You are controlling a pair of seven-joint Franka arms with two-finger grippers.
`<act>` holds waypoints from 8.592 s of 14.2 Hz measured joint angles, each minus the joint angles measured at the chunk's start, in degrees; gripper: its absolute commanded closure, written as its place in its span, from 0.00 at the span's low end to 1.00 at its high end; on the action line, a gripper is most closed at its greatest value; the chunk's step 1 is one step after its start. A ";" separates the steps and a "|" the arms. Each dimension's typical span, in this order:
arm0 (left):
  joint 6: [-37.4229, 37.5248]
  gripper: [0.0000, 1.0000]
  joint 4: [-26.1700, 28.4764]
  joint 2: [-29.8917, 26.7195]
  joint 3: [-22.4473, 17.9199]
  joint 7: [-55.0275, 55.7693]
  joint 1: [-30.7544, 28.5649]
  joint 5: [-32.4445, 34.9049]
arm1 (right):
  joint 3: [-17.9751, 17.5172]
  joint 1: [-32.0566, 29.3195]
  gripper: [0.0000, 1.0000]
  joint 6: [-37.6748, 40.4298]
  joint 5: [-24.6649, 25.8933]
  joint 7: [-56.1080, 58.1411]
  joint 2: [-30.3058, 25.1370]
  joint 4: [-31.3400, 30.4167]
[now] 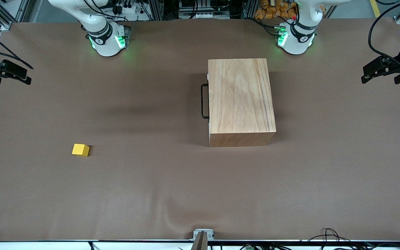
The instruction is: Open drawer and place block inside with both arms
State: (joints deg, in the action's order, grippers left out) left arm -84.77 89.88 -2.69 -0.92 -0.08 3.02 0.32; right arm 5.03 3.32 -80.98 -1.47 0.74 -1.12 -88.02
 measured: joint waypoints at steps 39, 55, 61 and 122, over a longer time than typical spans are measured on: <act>-19.61 0.00 -12.95 32.67 8.56 64.00 41.53 2.29 | -0.04 -2.22 0.00 -46.01 -0.06 0.35 35.60 -10.60; -21.50 0.00 -14.52 41.78 3.70 71.37 53.73 14.15 | -0.05 -2.71 0.83 -51.52 -0.07 2.58 36.00 -15.34; -20.29 0.00 -14.60 42.90 3.57 67.29 54.54 15.34 | -1.80 -2.49 0.83 -49.33 -0.08 2.96 29.92 -15.08; -30.97 0.00 -17.64 31.74 7.05 63.65 48.36 4.77 | -4.26 0.11 0.83 -22.72 -7.27 12.04 27.35 8.11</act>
State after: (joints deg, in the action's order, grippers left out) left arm -115.74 72.24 29.05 6.13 63.57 51.38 5.09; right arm 0.77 3.43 -103.69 -8.74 12.78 26.24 -79.91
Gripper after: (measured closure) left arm 0.000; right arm 0.445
